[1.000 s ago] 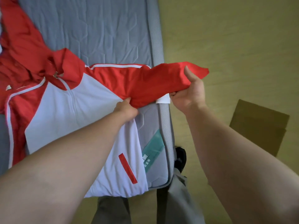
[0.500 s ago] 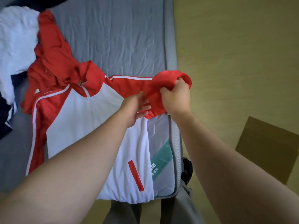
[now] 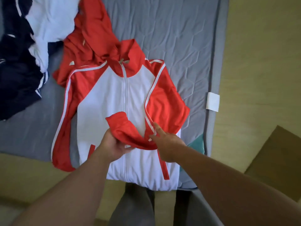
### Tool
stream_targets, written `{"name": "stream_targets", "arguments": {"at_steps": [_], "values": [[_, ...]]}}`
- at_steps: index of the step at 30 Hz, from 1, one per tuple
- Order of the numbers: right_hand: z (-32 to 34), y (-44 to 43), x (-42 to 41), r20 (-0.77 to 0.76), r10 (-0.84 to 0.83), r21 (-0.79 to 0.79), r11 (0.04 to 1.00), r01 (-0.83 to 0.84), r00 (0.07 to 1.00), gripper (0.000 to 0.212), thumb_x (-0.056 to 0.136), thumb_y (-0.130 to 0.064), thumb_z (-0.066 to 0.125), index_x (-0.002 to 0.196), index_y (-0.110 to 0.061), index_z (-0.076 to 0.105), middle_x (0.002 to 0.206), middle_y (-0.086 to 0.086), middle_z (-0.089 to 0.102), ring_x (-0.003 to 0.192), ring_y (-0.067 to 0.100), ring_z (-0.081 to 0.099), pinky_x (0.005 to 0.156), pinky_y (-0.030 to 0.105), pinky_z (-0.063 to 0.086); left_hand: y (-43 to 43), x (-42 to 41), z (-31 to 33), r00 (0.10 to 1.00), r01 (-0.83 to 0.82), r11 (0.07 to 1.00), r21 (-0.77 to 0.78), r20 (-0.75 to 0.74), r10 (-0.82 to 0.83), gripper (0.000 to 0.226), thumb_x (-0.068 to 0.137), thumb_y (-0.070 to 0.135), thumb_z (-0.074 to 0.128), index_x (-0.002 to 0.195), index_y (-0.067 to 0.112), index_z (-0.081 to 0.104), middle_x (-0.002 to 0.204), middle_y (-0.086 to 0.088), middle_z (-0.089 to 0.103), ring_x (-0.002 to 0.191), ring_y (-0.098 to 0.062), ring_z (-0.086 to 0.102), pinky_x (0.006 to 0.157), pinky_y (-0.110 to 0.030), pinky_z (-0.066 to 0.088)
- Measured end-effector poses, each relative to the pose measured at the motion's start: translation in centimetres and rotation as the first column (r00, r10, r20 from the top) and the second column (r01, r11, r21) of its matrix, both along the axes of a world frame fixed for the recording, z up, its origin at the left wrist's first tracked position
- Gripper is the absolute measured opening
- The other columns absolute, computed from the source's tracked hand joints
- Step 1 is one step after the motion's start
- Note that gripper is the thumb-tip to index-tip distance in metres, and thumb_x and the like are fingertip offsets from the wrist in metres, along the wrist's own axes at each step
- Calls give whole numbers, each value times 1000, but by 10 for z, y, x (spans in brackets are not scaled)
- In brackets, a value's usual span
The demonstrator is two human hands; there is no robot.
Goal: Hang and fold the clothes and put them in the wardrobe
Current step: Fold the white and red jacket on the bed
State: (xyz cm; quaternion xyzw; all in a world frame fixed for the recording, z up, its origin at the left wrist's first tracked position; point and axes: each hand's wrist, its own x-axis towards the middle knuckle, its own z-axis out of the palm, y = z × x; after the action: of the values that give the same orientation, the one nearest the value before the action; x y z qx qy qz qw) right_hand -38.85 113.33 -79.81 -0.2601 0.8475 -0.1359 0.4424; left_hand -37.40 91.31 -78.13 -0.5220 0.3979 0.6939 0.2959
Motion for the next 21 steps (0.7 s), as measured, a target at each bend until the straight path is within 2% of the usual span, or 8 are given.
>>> {"name": "stream_targets", "arguments": {"at_steps": [2,4,7,10,13,15,18,21], "values": [[-2,-4,2,83,-131,27,991,129,988,76,83,-11,54,150,-41,33,168,-1,-9,132,37,49,102,43,47,-5,21,-4,999,-36,997,63,8,35,32,77,40,56,96,19,71,123,-17,68,122,-36,62,109,-61,37],[-4,-11,1,121,-210,31,978,207,970,75,83,-12,52,148,-45,37,166,0,7,135,34,45,109,43,43,-6,40,-8,996,-85,993,78,19,84,30,85,35,52,97,18,73,122,-16,69,123,-34,62,110,-59,38],[-8,-29,-5,168,-291,33,956,290,942,63,87,-13,52,147,-32,47,152,4,39,136,28,44,113,40,37,-5,67,-11,993,-97,994,41,72,94,33,100,25,42,106,14,73,106,-10,76,113,-30,65,102,-49,49],[-10,-51,-5,131,-406,34,913,405,904,48,89,-11,49,135,-17,62,141,8,54,129,26,51,109,32,39,-3,95,-10,985,-137,985,103,119,125,35,101,18,43,123,14,69,120,-13,72,117,-28,64,103,-44,49],[-9,-71,1,103,-459,13,888,461,882,39,90,-16,48,120,-19,71,132,7,57,120,26,57,104,33,45,4,125,-15,918,-365,931,24,175,355,24,98,4,45,108,11,65,107,-20,73,98,-34,67,87,-43,52],[-8,-85,9,129,-411,15,911,412,903,35,94,-24,50,122,-21,71,131,8,56,120,25,57,106,32,44,14,142,-20,879,-437,899,-38,194,435,33,93,-14,39,92,12,59,93,-20,68,82,-33,66,70,-41,57],[-8,-103,24,136,-274,-2,961,277,952,33,96,-30,53,123,-21,70,127,11,58,118,27,59,104,35,45,26,164,-24,920,-312,945,-94,219,325,54,84,-26,33,98,18,61,92,-12,68,80,-29,65,57,-34,58],[-5,-112,34,155,-180,23,984,179,971,34,96,-32,53,126,-22,67,129,8,57,117,28,59,102,38,48,27,171,-25,964,-81,992,-96,244,103,65,76,-20,39,108,28,69,93,-5,70,84,-25,62,71,-33,47]]}}
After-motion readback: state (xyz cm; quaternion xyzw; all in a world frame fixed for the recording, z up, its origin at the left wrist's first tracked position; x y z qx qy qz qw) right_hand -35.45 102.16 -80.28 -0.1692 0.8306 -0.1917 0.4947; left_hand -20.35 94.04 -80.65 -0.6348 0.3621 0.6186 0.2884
